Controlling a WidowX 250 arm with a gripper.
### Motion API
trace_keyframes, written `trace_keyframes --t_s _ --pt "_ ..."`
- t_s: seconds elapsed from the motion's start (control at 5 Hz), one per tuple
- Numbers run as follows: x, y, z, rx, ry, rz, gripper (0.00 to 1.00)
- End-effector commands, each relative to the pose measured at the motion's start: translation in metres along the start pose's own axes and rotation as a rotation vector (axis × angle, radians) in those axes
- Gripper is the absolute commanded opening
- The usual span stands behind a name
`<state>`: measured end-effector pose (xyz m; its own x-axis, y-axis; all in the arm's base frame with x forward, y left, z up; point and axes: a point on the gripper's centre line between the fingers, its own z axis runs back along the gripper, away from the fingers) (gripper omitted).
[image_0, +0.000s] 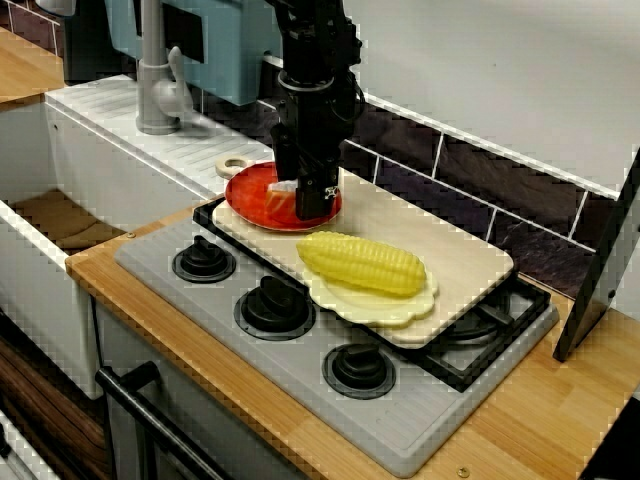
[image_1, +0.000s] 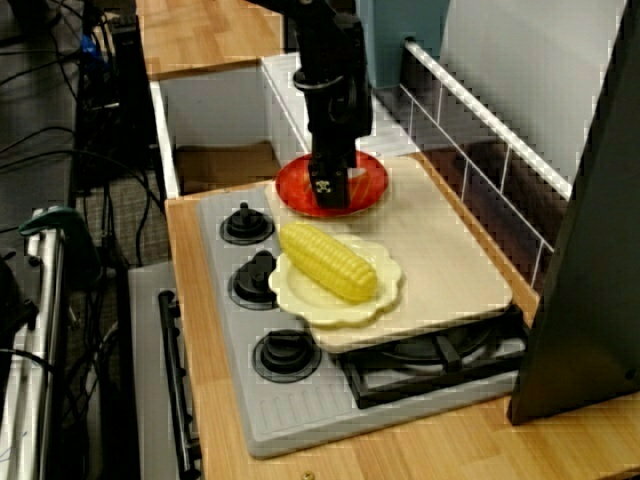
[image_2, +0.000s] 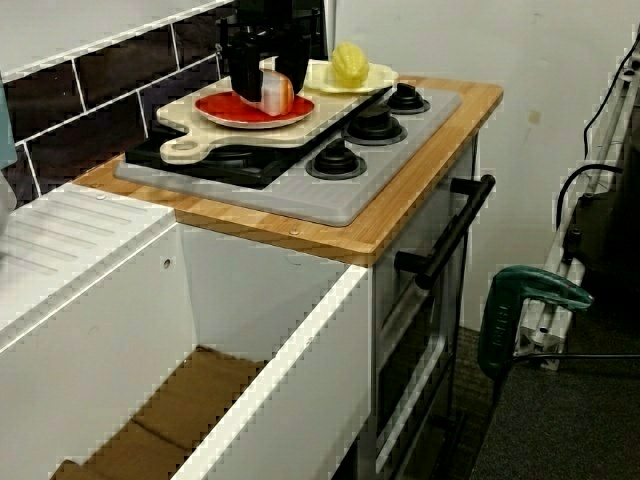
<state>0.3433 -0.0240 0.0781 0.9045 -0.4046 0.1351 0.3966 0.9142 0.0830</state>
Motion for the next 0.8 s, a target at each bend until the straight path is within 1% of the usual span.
trace_keyframes --t_s 0.0,0.2,0.4,0.6 --pt "0.012 -0.006 0.040 0.029 -0.104 -0.058 0.00" --pt "0.021 -0.012 0.050 0.027 -0.130 -0.099 0.00" --pt "0.033 -0.020 0.056 0.033 -0.172 -0.152 0.00" --pt "0.044 -0.028 0.056 0.047 -0.215 -0.213 0.00"
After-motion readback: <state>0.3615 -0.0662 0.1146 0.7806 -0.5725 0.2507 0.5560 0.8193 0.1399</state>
